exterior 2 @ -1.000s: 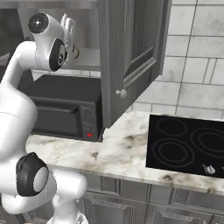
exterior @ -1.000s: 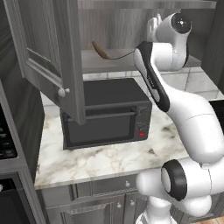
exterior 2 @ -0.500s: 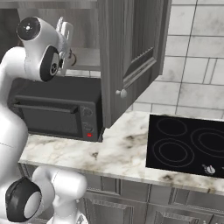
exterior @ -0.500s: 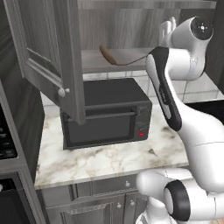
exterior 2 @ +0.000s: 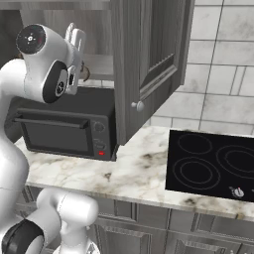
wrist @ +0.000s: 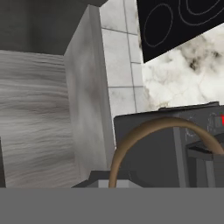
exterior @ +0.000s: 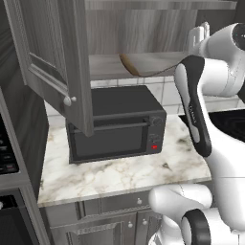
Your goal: Open the cabinet and move the ladle to the pot. Then close the cabinet.
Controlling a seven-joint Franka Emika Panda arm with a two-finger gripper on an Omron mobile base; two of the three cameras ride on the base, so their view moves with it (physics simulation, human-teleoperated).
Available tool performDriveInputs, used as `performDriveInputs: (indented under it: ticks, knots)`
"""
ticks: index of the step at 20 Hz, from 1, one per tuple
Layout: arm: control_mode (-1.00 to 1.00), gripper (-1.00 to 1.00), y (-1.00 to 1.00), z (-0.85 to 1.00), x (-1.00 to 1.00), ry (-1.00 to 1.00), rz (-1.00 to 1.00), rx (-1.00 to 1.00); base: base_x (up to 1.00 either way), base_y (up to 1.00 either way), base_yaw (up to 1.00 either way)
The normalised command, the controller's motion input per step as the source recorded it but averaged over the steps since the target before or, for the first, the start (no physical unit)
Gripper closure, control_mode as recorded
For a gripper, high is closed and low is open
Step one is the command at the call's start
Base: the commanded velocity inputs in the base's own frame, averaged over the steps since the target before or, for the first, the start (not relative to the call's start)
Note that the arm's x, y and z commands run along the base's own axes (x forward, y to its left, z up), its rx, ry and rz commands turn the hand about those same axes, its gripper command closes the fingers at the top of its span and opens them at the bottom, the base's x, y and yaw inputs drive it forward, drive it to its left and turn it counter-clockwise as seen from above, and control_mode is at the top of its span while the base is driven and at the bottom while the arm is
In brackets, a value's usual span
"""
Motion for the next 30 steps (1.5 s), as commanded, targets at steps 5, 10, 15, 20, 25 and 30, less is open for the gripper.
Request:
performDriveInputs:
  ticks: [5,10,15,20,25,30]
  knots:
    - [-1.0,1.0,-0.02,-0.04,-0.39,0.0,-0.04,0.0,0.0,0.0,0.0]
    - [-1.0,1.0,0.0,-0.09,-0.29,0.0,-0.05,0.0,0.0,0.0,0.0]
    - [-1.0,1.0,0.0,-0.05,-0.09,0.0,-0.06,0.0,0.0,0.0,0.0]
    - [-1.0,1.0,0.0,0.0,-0.13,0.0,-0.05,0.0,0.0,0.0,0.0]
    - [-1.0,1.0,-0.01,-0.03,-0.16,0.0,-0.02,0.0,0.0,0.0,0.0]
    - [-1.0,1.0,0.09,-0.11,-0.1,0.0,0.0,0.0,0.0,0.0,0.0]
